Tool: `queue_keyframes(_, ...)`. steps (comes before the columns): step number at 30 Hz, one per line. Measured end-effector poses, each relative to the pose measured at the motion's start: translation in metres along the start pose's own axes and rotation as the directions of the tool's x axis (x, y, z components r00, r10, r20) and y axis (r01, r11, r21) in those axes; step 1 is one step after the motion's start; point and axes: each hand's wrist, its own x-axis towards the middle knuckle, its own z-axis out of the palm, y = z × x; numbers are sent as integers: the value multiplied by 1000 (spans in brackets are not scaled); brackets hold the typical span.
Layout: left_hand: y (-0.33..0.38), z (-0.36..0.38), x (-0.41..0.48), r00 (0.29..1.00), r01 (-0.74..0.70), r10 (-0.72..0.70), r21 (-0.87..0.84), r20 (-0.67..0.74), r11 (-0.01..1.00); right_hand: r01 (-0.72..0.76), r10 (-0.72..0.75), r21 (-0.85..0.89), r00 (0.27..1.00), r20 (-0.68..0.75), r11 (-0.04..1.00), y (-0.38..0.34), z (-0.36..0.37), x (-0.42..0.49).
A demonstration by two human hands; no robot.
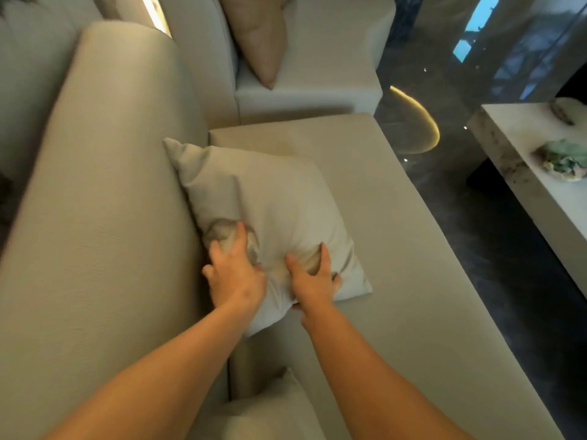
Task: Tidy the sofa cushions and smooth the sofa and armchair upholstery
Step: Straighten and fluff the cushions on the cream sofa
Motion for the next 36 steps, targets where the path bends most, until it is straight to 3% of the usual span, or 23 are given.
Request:
queue_keyframes(4, 42, -75, 30, 967, -246, 255, 221, -13, 944, -107, 97, 144, 993, 73, 984, -65, 8, -16)
queue_keyframes(6, 68, -114, 41, 960, -255, 279, 306, -37, 917, -243, 200, 216, 959, 201, 946, -93, 20, -33)
queue_keyframes(8, 81, -140, 42, 965, -215, 255, 383, -56, 899, -416, 336, 207, 881, 333, 885, -110, 35, -55)
queue_keyframes(10, 75, -153, 38, 968, -226, 251, 409, -6, 884, -450, 360, 184, 854, 376, 874, -113, 46, -68)
queue_keyframes(15, 18, -152, 11, 937, -326, 266, 296, 227, 898, -250, 194, 115, 913, 359, 962, -104, 45, -89)
queue_keyframes(18, 5, -150, -10, 932, -355, 330, 196, 152, 914, -101, 98, -13, 914, 393, 995, -105, 26, -113)
queue_keyframes(21, 0, -163, -40, 934, -356, 339, 221, 110, 908, 92, -27, -159, 928, 371, 983, -101, -5, -148)
queue_keyframes(22, -1, -168, -52, 932, -358, 331, 238, 146, 903, 207, -100, -273, 927, 360, 939, -95, -17, -165)
queue_keyframes(24, -8, -181, -82, 917, -383, 324, 285, 233, 879, 439, -257, -552, 890, 377, 709, -75, -42, -210)
queue_keyframes(25, -16, -188, -100, 910, -391, 316, 303, 267, 869, 504, -294, -631, 862, 414, 590, -61, -53, -233)
queue_keyframes(26, -28, -193, -118, 910, -389, 302, 335, 285, 858, 539, -302, -648, 841, 449, 538, -45, -63, -257)
queue_keyframes(31, -125, -189, -234, 910, -380, 193, 554, 366, 741, 659, -277, -625, 748, 603, 418, 56, -114, -340)
queue_keyframes(36, -197, -161, -380, 957, -201, 75, 455, 279, 867, 714, -259, -626, 699, 667, 315, 131, -185, -413)
